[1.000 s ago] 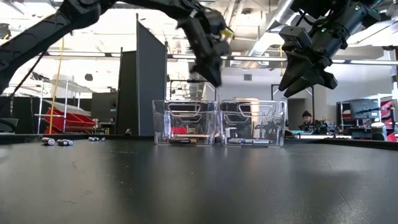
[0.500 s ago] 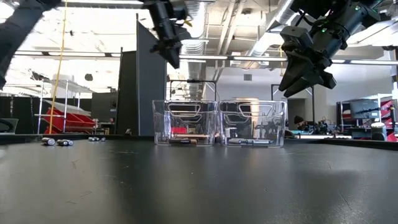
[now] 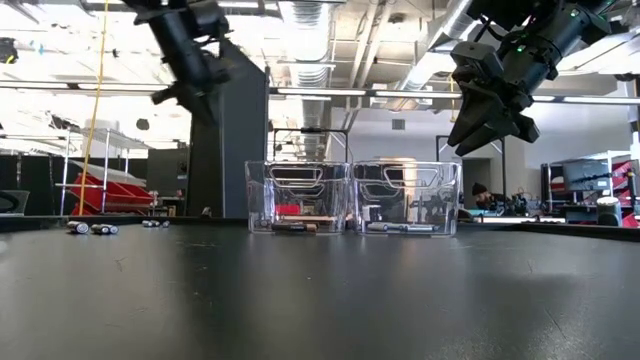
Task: Sort batteries
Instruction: Put the white battery into the right transparent bin
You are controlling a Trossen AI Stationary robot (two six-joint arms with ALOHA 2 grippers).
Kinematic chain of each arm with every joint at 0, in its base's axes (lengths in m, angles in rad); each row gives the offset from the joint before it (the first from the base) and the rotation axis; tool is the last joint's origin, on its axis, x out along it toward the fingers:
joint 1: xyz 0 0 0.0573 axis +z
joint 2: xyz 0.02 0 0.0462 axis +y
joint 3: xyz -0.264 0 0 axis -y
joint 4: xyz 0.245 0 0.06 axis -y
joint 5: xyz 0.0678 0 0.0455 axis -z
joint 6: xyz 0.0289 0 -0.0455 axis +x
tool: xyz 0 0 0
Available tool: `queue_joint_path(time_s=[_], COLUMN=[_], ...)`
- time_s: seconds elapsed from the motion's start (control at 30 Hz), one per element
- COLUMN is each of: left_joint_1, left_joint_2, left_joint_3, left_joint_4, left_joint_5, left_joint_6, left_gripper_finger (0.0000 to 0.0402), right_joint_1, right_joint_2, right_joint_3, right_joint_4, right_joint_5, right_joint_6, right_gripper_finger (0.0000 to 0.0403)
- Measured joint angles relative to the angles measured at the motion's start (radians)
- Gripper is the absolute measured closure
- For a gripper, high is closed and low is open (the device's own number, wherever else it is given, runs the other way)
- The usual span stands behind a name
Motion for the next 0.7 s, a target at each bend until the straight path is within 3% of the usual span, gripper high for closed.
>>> queue_joint_path(time_s=[0.23, 0.53, 0.7], left_joint_1=[0.036, 0.116, 0.146], left_joint_2=[-0.083, -0.078, -0.078], left_joint_3=[-0.164, -0.272, -0.294], left_joint_4=[-0.006, 0.012, 0.021], left_joint_5=[-0.083, 0.004, 0.011], left_joint_6=[-0.168, -0.174, -0.153], left_gripper_finger=[0.0332, 0.033, 0.0291], right_joint_1=[0.0, 0.003, 0.012], right_joint_2=[0.0, 0.0, 0.0], right_joint_3=[0.0, 0.0, 0.0], right_joint_4=[0.0, -0.001, -0.001], right_joint_5=[0.0, 0.0, 0.0], right_joint_6=[-0.001, -0.001, -0.002], right_gripper_finger=[0.0276, 0.0276, 0.0276])
